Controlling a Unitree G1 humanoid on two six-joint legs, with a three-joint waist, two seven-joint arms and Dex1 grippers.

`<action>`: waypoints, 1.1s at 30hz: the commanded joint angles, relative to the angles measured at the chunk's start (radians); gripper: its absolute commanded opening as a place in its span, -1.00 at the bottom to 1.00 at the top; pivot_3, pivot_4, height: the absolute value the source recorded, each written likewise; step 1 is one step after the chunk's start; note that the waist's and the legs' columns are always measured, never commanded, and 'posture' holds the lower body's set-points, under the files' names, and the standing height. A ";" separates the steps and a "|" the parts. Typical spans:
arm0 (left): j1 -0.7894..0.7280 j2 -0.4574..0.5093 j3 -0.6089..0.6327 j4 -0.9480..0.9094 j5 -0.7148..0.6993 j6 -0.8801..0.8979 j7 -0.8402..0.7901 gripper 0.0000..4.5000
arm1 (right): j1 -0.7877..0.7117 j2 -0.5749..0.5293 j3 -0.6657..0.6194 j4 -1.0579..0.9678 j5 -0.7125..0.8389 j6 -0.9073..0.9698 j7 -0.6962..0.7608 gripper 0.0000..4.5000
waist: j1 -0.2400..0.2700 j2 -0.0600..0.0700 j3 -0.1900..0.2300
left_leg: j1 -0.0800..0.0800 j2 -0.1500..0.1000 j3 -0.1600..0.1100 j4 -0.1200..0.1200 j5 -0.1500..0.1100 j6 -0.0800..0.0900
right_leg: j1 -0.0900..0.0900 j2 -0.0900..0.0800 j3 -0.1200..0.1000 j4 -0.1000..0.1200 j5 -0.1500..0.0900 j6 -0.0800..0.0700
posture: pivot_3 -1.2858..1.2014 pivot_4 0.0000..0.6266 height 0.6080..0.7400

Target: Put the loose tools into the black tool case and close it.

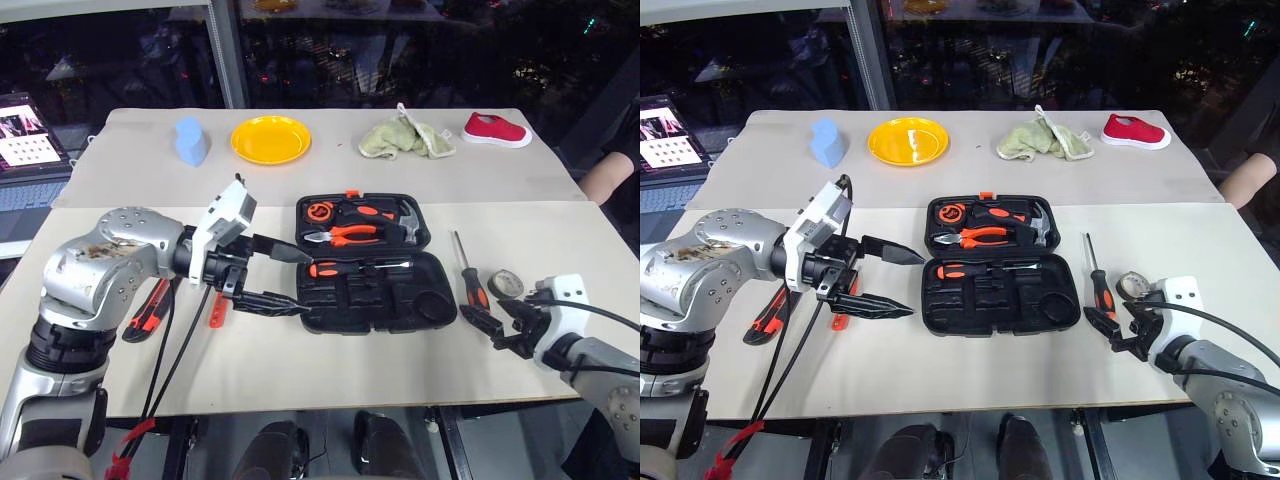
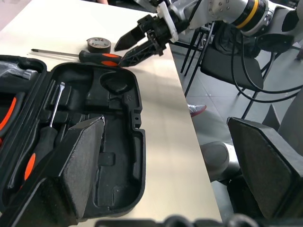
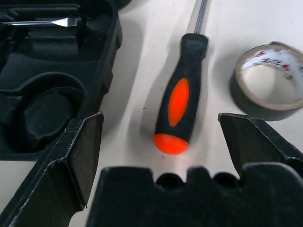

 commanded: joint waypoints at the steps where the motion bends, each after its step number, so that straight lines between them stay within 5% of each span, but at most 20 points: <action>1: -0.029 0.011 0.007 0.001 0.004 -0.032 0.008 0.98 | -0.022 0.027 0.015 0.013 -0.038 -0.008 -0.015 1.00 | -0.003 0.000 0.000 | 0.000 0.000 0.000 0.000 0.000 0.000 | 0.000 0.000 0.000 0.000 0.000 0.000 | 0.03 -0.52 1.00; 5: -0.046 0.002 -0.005 0.005 0.003 -0.036 0.019 1.00 | -0.063 0.075 0.042 0.084 -0.090 -0.029 -0.033 0.71 | -0.006 0.000 0.000 | 0.001 0.000 0.000 0.000 0.001 -0.001 | 0.001 0.001 0.000 0.000 0.000 0.000 | 0.03 -0.52 1.00; 14: -0.087 -0.002 -0.030 0.057 0.017 -0.072 0.007 1.00 | -0.107 0.136 0.020 0.095 -0.126 -0.051 -0.033 -0.57 | -0.014 -0.001 0.000 | 0.005 0.001 0.000 0.001 0.002 -0.003 | 0.004 0.004 0.000 0.001 0.000 0.001 | 0.03 -0.52 1.00; 19: -0.091 -0.005 -0.039 0.084 0.032 -0.093 0.001 1.00 | -0.095 0.131 -0.121 -0.027 -0.006 -0.002 -0.036 -0.57 | -0.009 0.000 0.001 | 0.003 0.002 0.000 0.000 0.002 -0.003 | 0.001 0.005 0.000 0.001 0.000 0.000 | 0.03 -0.52 1.00; 24: -0.089 -0.012 -0.050 0.115 0.055 -0.119 -0.002 1.00 | -0.174 -0.031 -0.187 -0.059 0.147 0.066 0.136 -0.57 | -0.011 0.000 0.001 | 0.003 0.001 0.001 0.000 0.001 -0.001 | 0.001 0.004 0.001 0.000 0.001 0.000 | 0.03 -0.52 1.00; 28: -0.094 -0.001 -0.059 0.137 0.069 -0.136 -0.028 1.00 | -0.247 -0.220 -0.073 -0.033 0.116 -0.004 0.409 -0.57 | -0.010 0.000 0.002 | 0.003 0.002 0.001 0.000 -0.001 0.002 | 0.002 0.005 0.000 0.000 0.000 0.000 | 0.03 -0.52 1.00; 33: -0.087 0.064 -0.067 0.151 0.086 -0.171 -0.123 1.00 | -0.502 -0.341 0.272 0.191 -0.149 -0.266 0.734 -0.57 | -0.022 -0.001 0.003 | 0.003 0.004 0.002 0.001 -0.001 0.002 | 0.002 0.007 0.000 -0.001 0.000 -0.001 | 0.03 -0.52 1.00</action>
